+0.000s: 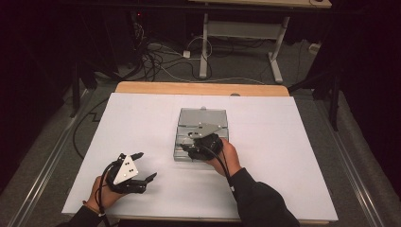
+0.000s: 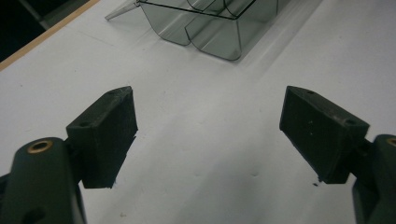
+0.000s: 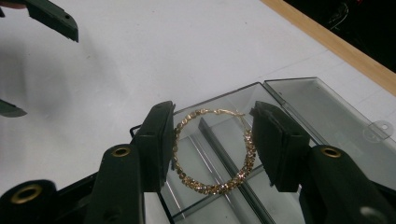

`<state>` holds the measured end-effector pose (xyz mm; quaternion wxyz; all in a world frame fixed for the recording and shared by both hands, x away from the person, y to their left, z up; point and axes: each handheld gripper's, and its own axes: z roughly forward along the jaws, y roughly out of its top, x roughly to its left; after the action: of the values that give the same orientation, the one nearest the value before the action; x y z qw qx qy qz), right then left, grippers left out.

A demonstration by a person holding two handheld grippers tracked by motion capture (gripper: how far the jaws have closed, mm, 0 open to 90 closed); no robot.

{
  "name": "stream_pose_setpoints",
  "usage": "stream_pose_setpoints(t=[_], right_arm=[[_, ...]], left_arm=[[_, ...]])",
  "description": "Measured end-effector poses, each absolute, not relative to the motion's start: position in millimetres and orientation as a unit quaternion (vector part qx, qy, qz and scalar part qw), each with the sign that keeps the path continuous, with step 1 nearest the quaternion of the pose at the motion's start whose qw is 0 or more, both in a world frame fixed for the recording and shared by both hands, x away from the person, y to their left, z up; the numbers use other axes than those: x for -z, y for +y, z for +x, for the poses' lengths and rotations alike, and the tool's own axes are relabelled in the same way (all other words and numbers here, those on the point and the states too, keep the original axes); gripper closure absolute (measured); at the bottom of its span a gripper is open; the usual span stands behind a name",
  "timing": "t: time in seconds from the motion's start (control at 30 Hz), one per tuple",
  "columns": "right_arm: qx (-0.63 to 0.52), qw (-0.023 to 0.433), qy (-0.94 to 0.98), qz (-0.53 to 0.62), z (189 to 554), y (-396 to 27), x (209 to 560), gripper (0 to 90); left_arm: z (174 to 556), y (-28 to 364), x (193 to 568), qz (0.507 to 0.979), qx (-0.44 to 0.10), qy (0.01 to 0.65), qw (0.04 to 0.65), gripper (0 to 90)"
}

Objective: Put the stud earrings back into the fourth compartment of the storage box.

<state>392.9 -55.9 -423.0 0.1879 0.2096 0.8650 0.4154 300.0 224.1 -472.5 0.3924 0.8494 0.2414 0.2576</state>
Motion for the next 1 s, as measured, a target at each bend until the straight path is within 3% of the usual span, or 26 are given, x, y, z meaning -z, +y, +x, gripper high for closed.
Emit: stream_pose_setpoints(t=[0.73, 1.0], right_arm=[[-0.382, 0.175, 0.878, 0.228, 403, -35, 438, 49.2], [-0.385, 0.174, 0.875, 0.236, 403, -36, 438, 42.4]], left_arm=[[300, 225, 473, 0.851, -0.256, 0.241, 0.391, 17.6], [300, 224, 473, 0.851, -0.254, 0.241, 0.391, 17.6]])
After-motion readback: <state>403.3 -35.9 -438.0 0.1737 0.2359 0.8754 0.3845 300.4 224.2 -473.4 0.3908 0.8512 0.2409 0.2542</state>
